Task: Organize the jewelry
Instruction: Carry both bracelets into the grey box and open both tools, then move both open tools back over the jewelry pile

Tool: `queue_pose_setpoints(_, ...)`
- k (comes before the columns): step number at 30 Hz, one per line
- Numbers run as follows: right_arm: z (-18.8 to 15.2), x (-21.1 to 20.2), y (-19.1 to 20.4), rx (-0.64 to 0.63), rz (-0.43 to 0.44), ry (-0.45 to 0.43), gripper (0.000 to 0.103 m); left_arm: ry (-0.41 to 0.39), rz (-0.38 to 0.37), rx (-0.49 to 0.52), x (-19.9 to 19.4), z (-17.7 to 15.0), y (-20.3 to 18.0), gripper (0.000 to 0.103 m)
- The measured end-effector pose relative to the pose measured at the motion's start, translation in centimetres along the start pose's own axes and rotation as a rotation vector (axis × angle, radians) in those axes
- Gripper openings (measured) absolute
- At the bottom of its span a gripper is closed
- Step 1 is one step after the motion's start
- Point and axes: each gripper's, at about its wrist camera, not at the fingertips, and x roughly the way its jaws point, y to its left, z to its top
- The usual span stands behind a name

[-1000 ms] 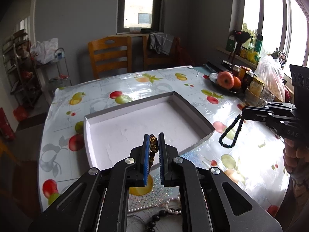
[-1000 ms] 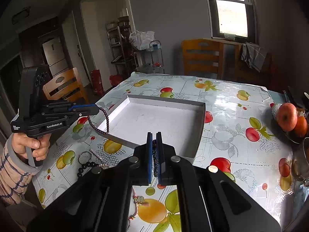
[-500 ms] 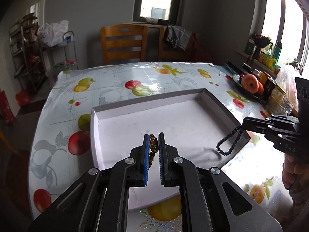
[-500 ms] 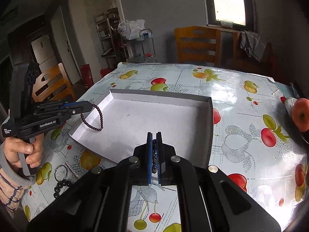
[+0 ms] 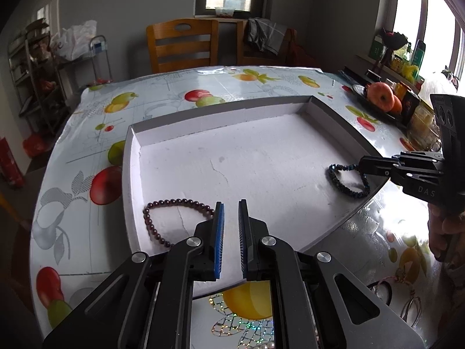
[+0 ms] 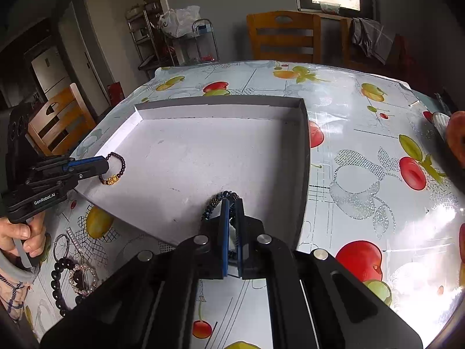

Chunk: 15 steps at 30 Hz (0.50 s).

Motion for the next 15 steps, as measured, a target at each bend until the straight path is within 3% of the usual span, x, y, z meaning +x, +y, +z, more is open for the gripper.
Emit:
queue_pose_setpoints(6,-0.5,0.1,0.3,-0.016,-0.021,-0.001,0.007,-0.014,0.012,0.0,-0.4,-0.4,0.0,0.038)
queue_pose_setpoints(8,-0.4,0.0,0.4,-0.014,-0.021,-0.011,0.024,-0.031,0.007,-0.004,-1.0,-0.5,0.0,0.043)
queue_pose_setpoints(9,-0.5,-0.3,0.3,-0.013,-0.021,-0.022,0.04,-0.036,0.004,-0.007,-1.2,-0.5,-0.1,0.044)
queue_pose_setpoints(10,-0.5,-0.5,0.4,-0.015,-0.023,-0.034,0.047,-0.041,0.003,-0.01,-1.5,-0.6,-0.1,0.051)
queue_pose_setpoints(13,-0.7,-1.1,0.5,-0.016,-0.029,-0.047,0.049,-0.074,0.012,-0.003,-2.6,-0.8,-0.4,0.071)
queue_pose_setpoints(15,-1.1,-1.9,0.6,-0.017,-0.031,-0.059,0.052,-0.096,0.026,0.002,-3.6,-1.1,-0.7,0.076)
